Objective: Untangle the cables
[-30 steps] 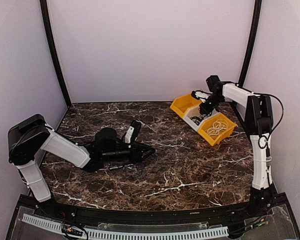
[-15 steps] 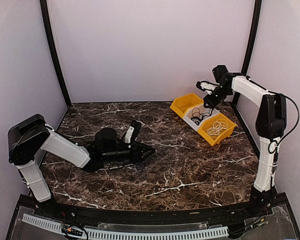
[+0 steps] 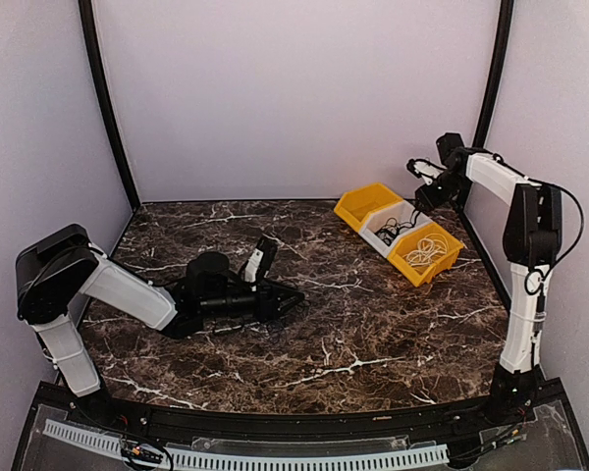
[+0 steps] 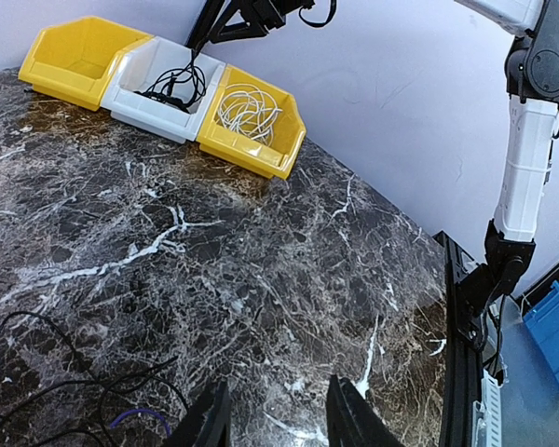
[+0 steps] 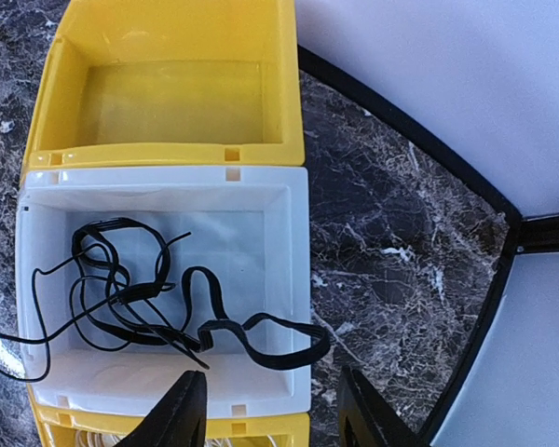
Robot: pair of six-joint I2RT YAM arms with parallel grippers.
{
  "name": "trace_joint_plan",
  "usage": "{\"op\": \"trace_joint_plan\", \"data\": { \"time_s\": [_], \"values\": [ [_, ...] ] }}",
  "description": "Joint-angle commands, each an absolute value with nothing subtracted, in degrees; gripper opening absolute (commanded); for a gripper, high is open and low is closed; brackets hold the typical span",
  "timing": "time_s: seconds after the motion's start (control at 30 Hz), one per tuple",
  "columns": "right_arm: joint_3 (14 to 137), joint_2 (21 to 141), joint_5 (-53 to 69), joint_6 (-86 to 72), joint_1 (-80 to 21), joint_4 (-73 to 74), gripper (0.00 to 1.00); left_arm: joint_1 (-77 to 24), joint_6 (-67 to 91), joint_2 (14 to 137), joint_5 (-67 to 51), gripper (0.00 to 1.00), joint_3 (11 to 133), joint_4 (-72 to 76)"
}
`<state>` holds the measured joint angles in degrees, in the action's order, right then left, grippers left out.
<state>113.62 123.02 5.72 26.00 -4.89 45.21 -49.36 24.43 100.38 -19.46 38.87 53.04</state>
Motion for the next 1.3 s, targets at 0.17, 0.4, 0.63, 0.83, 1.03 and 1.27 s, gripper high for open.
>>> {"op": "trace_joint_plan", "data": {
  "time_s": [0.17,0.4,0.63,0.83,1.03,1.27],
  "values": [
    [118.0,128.37,10.19,23.53,-5.09,46.9,0.39,-49.56,23.78,99.02,-19.51,0.38,38.55,52.9],
    [119.6,130.61,12.21,23.25,-5.09,46.07,0.32,-49.55,24.01,99.43,-19.6,0.38,38.66,52.74],
    [123.94,135.3,12.69,23.08,-5.14,46.9,0.28,-49.55,24.81,99.79,-19.78,0.38,38.9,52.73],
    [121.71,131.73,14.24,23.2,-5.17,47.75,0.27,-49.57,25.16,99.36,-20.01,0.38,38.89,52.75],
    [110.28,121.01,13.67,24.84,-6.22,42.81,0.37,-49.57,24.67,99.11,-19.89,0.38,40.05,51.43],
    [100.54,112.61,17.75,29.31,-11.11,40.26,0.43,-49.57,24.22,99.37,-20.4,0.38,41.01,50.6]
  ]
}}
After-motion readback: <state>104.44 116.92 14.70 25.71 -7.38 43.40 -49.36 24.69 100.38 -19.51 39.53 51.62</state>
